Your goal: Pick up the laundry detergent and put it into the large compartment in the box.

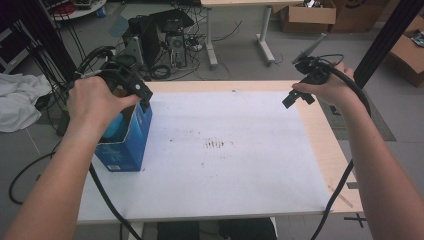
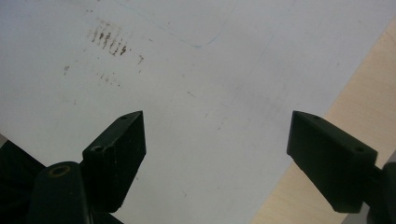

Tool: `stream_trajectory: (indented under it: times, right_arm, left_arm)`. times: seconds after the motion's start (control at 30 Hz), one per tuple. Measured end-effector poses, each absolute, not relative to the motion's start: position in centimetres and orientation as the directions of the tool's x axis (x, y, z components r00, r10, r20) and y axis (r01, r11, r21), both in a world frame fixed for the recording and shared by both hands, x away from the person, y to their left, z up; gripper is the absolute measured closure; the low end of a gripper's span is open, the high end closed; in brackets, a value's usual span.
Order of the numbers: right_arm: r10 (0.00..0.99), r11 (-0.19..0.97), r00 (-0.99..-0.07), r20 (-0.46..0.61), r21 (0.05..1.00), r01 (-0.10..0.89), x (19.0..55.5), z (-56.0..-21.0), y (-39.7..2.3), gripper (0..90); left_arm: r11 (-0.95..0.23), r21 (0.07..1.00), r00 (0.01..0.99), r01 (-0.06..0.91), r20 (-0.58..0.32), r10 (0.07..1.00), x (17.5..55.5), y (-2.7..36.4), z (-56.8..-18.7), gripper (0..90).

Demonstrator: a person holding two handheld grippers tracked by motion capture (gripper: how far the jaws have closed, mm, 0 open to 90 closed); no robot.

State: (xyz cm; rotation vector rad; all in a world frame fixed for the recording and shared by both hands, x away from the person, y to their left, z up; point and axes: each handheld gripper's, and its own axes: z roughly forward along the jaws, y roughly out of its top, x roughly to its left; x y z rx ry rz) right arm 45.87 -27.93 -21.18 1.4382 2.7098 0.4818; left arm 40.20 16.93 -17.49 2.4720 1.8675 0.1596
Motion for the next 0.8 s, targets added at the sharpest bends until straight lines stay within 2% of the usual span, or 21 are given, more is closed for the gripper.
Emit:
stream_trajectory:
  times: [0.27,0.5,0.8]
  right_arm:
    - [0.811,0.526,-0.575,0.113,0.291,0.799,45.6,-21.0,-27.6,19.8]
    - [0.812,0.527,-0.572,0.112,0.280,0.803,45.5,-21.2,-28.0,19.5]
    - [0.813,0.527,-0.571,0.113,0.274,0.805,45.9,-21.3,-28.4,19.2]
  left_arm:
    - [-0.438,0.101,0.433,0.893,0.066,0.899,38.5,12.8,-18.0,0.2]
    - [-0.575,0.120,0.572,0.809,0.065,0.818,37.3,8.5,-19.7,0.1]
    - [-0.674,0.112,0.672,0.730,0.063,0.738,36.4,4.6,-21.4,0.1]
